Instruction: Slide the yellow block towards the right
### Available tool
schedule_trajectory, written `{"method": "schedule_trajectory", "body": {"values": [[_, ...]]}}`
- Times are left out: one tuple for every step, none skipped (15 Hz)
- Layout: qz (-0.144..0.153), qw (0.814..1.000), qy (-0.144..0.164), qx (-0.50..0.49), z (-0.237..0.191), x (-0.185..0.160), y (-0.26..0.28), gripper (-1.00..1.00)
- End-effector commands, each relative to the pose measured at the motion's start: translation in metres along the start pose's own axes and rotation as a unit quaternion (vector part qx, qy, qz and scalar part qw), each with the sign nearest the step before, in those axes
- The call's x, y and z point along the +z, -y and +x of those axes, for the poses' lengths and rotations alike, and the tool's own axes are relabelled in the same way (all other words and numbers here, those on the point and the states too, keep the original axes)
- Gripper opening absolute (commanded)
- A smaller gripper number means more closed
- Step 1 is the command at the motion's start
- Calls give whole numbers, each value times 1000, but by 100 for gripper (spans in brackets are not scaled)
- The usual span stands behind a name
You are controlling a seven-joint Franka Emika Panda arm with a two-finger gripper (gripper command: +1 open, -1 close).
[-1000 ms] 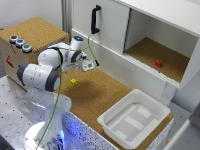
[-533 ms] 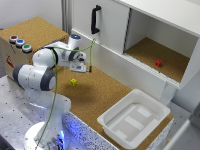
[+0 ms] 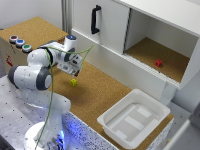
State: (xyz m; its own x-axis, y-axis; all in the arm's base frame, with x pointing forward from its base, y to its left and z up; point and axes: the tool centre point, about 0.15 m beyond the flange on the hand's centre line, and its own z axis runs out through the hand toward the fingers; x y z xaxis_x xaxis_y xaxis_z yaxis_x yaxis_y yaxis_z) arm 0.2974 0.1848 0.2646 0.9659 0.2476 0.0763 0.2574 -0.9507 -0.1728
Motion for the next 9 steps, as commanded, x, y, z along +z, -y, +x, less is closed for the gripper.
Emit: {"method": "schedule_trajectory", "body": {"values": [[7, 999, -32, -28, -3, 35, 16, -100], [6, 999, -27, -33, -1, 37, 13, -100], [1, 999, -29, -33, 0, 37, 10, -100], [-3, 999, -29, -35, 1, 37, 8, -100], [-5, 999, -23, -38, 1, 41, 6, -100], [5, 999, -21, -34, 1, 46, 1, -100], [4, 999, -23, -39, 2, 51, -1, -100], [4, 999, -29, -37, 6, 53, -6, -100], [1, 999, -39, -35, 10, 55, -11, -100]]}}
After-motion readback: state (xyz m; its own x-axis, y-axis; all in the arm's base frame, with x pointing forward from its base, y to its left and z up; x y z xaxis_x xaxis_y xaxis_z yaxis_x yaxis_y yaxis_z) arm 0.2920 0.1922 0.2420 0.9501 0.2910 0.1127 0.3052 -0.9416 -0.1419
